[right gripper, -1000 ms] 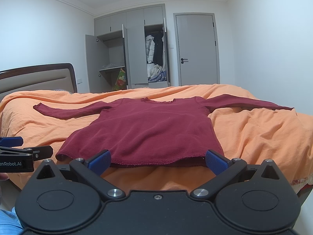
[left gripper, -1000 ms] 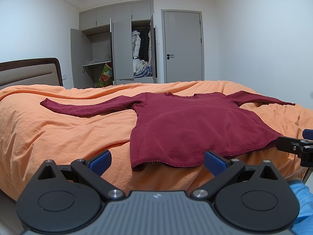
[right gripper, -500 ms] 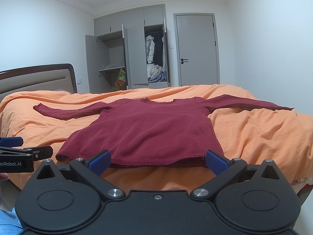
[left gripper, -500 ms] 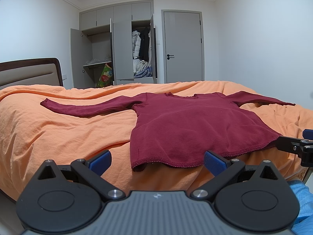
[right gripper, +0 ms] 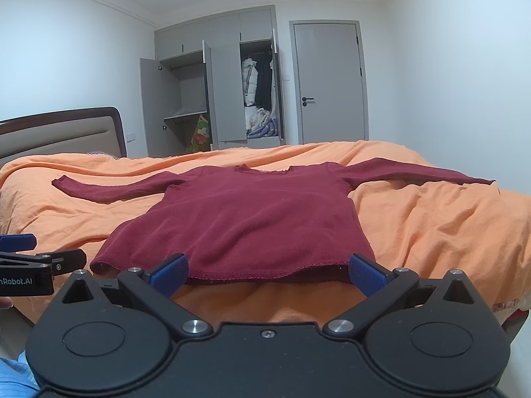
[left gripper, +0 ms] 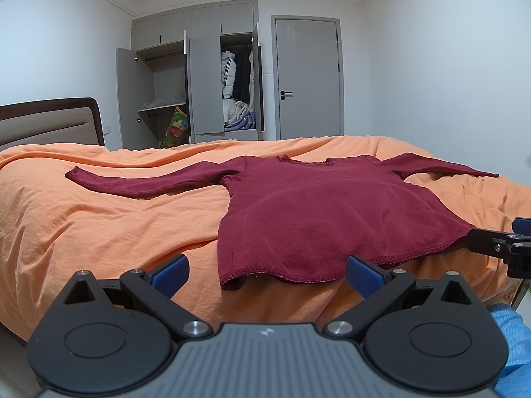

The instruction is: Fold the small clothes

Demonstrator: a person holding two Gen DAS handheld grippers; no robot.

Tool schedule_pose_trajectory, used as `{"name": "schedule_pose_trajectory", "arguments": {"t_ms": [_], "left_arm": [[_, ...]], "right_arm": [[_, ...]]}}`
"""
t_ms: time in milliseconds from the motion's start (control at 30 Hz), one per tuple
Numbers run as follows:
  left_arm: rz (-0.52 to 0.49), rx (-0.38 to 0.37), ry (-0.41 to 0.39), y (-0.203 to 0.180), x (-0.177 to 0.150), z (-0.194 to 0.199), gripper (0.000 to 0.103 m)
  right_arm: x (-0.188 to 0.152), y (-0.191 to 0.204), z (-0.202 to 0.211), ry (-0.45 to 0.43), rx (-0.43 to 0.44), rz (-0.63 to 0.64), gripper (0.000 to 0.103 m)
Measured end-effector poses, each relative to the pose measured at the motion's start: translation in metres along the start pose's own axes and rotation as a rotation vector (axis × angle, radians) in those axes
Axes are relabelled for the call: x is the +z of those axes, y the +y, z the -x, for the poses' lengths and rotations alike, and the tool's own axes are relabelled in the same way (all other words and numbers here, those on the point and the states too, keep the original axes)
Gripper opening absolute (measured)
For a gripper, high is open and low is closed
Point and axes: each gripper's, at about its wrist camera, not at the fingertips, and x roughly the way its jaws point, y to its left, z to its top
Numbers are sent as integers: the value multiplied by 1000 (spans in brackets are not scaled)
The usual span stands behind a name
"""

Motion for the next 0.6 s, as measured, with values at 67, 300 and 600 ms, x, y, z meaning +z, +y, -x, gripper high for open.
{"name": "schedule_pose_trajectory", "arguments": {"t_ms": [67, 300, 600], "left_arm": [[4, -1, 6, 0, 1, 0, 103], [11, -23, 97, 1, 7, -22, 103], [-41, 18, 109, 2, 64, -82, 103]], "right_arm": [[0, 0, -1, 6, 2, -2, 103], [5, -6, -17, 115, 49, -44, 103], [49, -14, -41, 100, -21, 23, 103]]}}
